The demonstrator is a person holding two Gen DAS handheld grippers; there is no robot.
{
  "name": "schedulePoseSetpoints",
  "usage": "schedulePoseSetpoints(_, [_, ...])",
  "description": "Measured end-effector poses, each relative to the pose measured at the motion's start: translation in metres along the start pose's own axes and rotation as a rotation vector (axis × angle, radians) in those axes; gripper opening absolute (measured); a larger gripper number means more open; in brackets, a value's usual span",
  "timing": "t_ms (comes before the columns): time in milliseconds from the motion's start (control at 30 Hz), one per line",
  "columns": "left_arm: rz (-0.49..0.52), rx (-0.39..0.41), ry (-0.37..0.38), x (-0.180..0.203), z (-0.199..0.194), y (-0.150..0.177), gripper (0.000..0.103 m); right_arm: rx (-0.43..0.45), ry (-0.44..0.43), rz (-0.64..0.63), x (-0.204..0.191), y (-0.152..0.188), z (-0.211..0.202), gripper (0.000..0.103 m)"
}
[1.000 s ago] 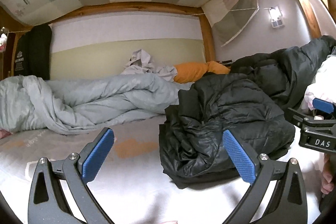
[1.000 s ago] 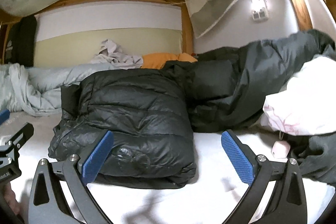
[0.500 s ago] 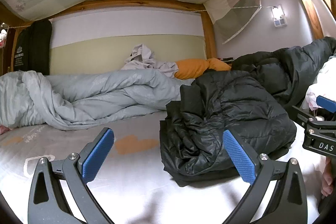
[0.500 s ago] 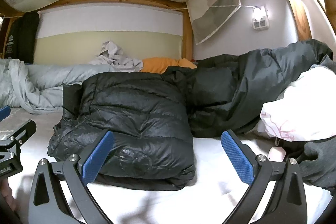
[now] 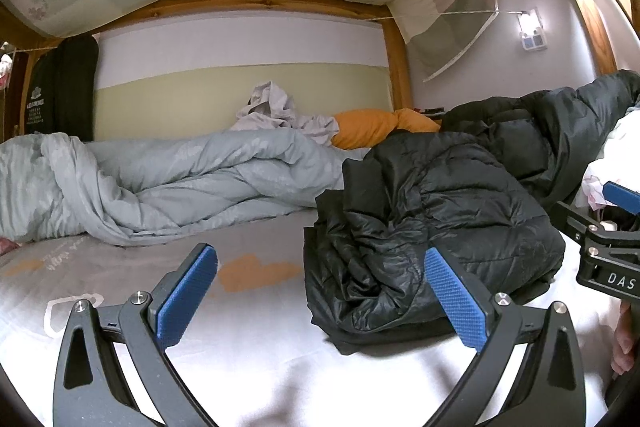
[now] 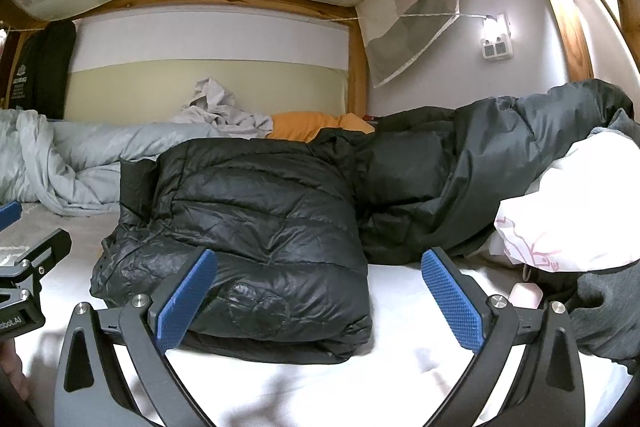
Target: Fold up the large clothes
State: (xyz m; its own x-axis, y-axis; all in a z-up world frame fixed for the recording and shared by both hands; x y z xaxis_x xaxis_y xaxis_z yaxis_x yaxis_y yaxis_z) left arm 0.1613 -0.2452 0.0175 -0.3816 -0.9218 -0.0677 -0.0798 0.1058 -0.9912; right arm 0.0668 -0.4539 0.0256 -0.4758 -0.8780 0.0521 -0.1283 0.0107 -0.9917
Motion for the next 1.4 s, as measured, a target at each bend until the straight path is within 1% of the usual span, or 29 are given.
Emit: schedulePoseSetpoints(1400, [-0.001,-0.01,-0.001,0.0011,0.0014,0.0025,0.103,-0.002,-0.002,0.003,0.0029,-0.0004,0.0013,0.103])
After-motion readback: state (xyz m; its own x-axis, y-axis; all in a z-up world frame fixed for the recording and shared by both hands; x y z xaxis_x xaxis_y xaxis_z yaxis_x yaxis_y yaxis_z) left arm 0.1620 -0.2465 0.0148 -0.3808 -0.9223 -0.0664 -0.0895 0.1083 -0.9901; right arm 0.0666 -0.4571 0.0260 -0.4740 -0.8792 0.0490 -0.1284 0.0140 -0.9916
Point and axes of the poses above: each gripper's, at about its wrist camera, not at the fingertips, and z roughly the way its jaws point, x to its right, y to its underside, the point moved 4 cm from there along z, roughly the way its jaws point, and after that the axes turned 5 degrees about y, right-handed, at the moved point
